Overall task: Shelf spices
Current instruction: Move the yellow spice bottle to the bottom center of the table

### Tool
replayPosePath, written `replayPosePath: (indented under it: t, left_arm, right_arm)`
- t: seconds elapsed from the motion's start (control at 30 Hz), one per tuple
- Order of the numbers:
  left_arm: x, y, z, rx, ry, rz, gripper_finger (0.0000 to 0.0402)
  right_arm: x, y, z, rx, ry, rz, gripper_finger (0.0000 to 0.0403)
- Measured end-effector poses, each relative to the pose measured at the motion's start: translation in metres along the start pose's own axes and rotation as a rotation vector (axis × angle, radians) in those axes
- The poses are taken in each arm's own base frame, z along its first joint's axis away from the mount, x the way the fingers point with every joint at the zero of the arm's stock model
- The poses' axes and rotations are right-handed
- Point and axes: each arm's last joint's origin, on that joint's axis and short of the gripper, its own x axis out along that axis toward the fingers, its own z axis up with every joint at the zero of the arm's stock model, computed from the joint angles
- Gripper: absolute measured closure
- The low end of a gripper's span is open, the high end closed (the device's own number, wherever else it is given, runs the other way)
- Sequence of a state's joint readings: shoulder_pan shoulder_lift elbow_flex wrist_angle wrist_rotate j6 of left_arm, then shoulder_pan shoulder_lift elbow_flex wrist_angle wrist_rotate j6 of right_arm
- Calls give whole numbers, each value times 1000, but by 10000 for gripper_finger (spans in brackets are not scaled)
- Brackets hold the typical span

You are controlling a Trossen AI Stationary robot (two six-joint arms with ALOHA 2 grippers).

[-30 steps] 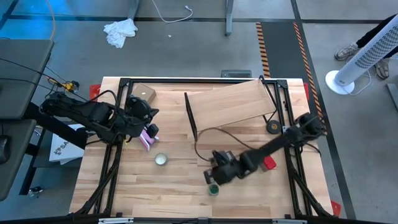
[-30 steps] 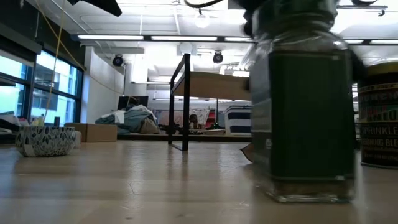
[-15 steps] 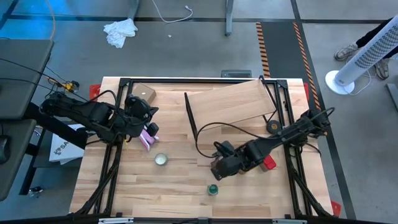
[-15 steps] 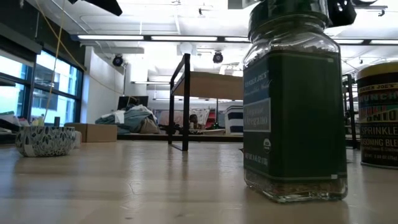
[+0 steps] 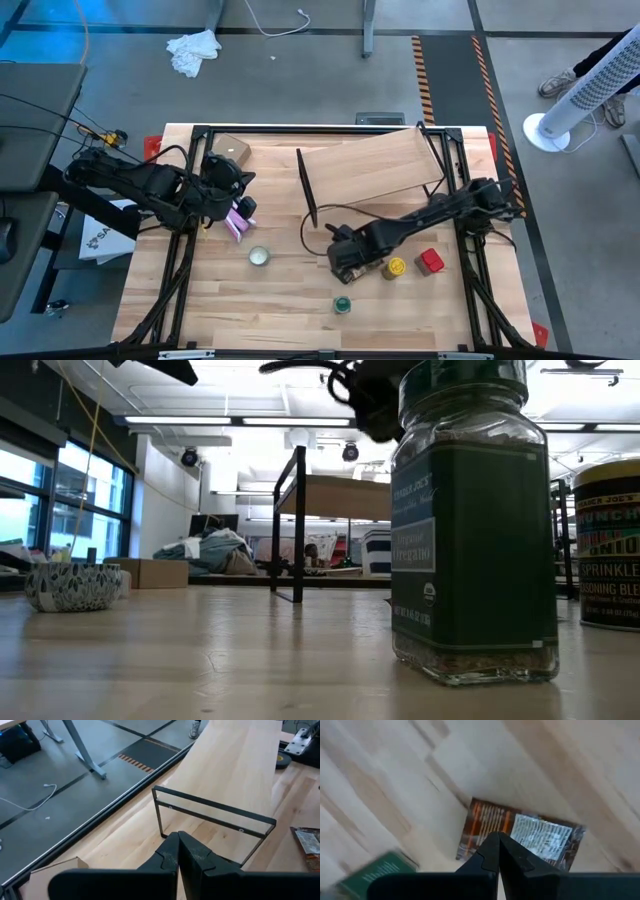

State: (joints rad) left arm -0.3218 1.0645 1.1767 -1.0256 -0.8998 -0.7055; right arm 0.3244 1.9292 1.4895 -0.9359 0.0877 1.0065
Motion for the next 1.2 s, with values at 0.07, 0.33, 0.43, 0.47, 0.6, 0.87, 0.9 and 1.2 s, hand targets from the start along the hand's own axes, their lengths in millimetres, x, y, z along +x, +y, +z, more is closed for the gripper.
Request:
replayPosePath:
  t: [0.07,0.33,0.43,0.47,0.6,0.87,0.9,1.2]
  left_arm:
    - [0,0,0,0,0,0,401]
    - [0,0,0,-1,-3,3,401]
    - [0,0,0,-1,-3,4,401]
    - [0,0,0,-1,-3,4,401]
    - [0,0,0,-1,-7,9,401]
    - [0,0,0,0,-9,12,401]
    - [0,0,0,0,-11,14,401]
    - [0,0,1,-5,-15,9,401]
  right_arm:
    - [9,2,-1,-35,25,-12,403]
    - [31,6,-1,-78,60,-18,403]
    - [31,7,-3,-93,64,-21,403]
    - [30,7,-5,-106,74,-27,403]
    - [29,6,-13,-131,116,-52,403]
    - [28,6,-22,-141,167,-73,403]
    - [28,6,-22,-140,169,-74,403]
    - [6,2,-20,-110,128,-53,403]
